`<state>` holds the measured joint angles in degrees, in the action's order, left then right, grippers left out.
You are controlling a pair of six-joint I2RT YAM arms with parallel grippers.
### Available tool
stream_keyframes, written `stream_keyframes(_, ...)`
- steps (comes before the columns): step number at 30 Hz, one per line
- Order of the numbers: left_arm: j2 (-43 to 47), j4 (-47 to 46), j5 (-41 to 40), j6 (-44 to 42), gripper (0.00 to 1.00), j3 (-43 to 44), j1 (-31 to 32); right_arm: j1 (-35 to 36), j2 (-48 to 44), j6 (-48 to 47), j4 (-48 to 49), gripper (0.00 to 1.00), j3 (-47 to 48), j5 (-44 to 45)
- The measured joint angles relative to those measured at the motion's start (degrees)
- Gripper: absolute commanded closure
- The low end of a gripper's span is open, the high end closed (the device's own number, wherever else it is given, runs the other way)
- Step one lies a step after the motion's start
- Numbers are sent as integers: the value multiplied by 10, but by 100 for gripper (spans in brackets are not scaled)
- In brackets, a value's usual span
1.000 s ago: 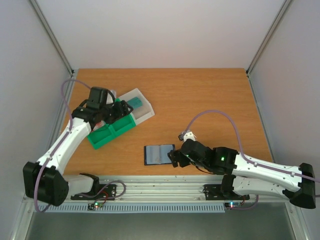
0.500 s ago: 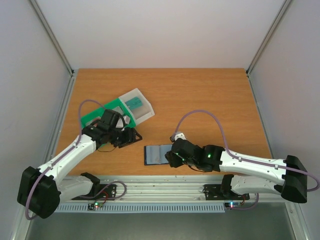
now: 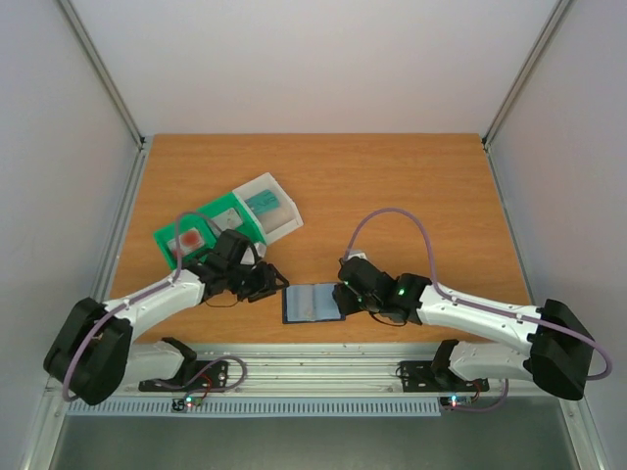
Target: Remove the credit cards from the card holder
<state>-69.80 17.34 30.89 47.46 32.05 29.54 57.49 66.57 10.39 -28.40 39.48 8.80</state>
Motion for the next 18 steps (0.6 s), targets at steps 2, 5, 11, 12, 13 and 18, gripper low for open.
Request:
stream_keyframes(2, -16, -24, 3, 10, 54, -9, 4, -11, 10, -2, 11, 53, -16, -12)
stream_keyframes(5, -45, -62, 7, 24, 55, -16, 7, -28, 15, -3, 20, 53, -27, -22)
stream_keyframes(11, -94, -126, 11, 44, 57, -26, 7, -47, 34, -4, 41, 54, -49, -51)
stream_keyframes(12, -101, -137, 12, 47, 57, -28, 7, -49, 36, -4, 43, 54, -51, -55)
stream_keyframes(13, -108, -147, 14, 49, 57, -31, 7, -50, 38, -5, 45, 55, -52, -58)
stream_keyframes(18, -123, -177, 15, 56, 57, -41, 7, -53, 43, -9, 60, 57, -58, -72)
